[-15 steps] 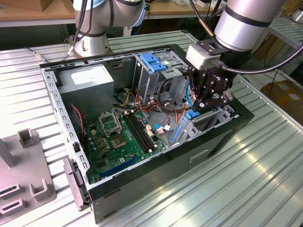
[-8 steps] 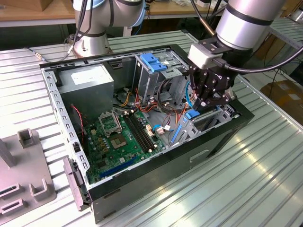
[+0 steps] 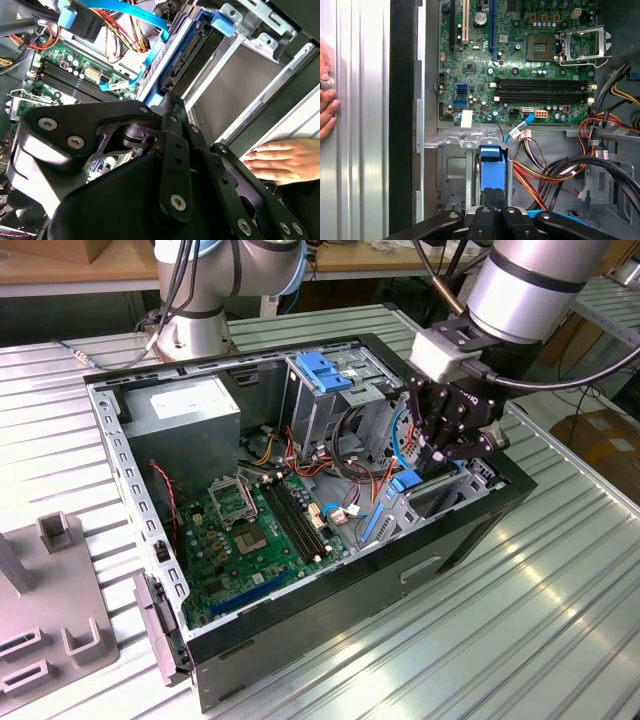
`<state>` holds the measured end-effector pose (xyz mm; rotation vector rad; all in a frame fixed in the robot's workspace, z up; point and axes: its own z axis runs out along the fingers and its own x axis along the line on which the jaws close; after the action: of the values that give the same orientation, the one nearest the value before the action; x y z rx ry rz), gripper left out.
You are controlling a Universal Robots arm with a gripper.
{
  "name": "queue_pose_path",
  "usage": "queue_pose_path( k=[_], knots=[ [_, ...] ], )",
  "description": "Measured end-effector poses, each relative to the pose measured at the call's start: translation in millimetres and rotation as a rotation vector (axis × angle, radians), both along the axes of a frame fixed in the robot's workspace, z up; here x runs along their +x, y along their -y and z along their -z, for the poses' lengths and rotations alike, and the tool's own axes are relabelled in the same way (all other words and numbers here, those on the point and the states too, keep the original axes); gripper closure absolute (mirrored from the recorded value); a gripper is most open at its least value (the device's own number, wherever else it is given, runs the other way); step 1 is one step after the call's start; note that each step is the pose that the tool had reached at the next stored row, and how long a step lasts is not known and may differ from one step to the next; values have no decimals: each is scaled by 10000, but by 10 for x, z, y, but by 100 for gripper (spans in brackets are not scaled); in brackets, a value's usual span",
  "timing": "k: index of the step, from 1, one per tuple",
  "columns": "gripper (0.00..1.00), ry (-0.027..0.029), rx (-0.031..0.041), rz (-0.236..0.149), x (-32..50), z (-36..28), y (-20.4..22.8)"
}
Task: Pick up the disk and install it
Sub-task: 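Insert the first disk wire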
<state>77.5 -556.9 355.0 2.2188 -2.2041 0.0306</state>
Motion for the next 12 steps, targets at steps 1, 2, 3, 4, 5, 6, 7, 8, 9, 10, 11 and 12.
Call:
queue_pose_path(
  k=[1,2,3,4,5,6,7,8,9,10,11,12],
  knots=[
    [89,0,1,-1,6,1,0],
    [89,0,0,0,14,0,0],
    [89,-2,1,-1,50,1,1],
    [89,-3,1,-1,70,0,0],
    [89,-4,0,-1,89,0,0],
    [89,-5,1,-4,111,0,0],
    [89,-7,0,-11,121,0,0],
    [89,-8,0,-33,127,-2,0],
    [89,-10,0,-65,130,-4,0],
    [89,-13,1,-112,133,-8,-1],
    [89,-14,1,-147,134,-12,-1],
    [89,-15,2,-197,136,-19,-2]
  ],
)
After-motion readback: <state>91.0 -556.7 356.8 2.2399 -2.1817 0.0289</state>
